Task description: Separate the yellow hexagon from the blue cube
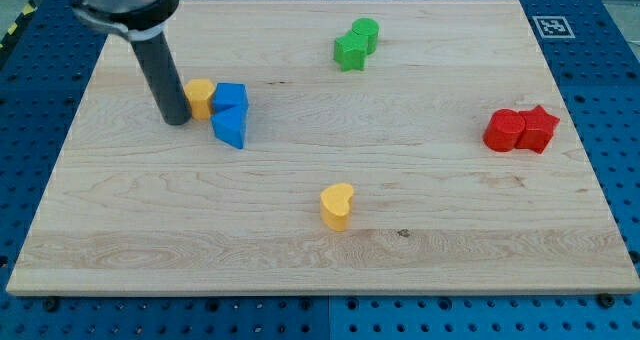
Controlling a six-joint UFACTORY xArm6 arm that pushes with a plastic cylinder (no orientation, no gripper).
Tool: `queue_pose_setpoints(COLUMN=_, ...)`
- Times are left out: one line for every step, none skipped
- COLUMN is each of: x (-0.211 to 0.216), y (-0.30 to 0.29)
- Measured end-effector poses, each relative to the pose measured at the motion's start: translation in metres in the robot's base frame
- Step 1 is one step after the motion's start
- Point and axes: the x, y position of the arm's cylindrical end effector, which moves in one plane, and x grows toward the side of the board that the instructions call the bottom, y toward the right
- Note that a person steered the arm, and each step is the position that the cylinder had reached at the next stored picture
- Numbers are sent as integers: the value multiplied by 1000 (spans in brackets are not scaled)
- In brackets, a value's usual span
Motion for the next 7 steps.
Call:
queue_pose_setpoints(x=-22, y=0)
queue_pose_setpoints(x=-44, y=0)
queue_pose_setpoints(x=-39, y=-4)
queue_pose_setpoints(x=-12, y=-4)
queue_pose_setpoints(x=-12, y=16)
queue_pose_setpoints(x=-12, y=30)
queue_pose_setpoints(x=-12, y=51)
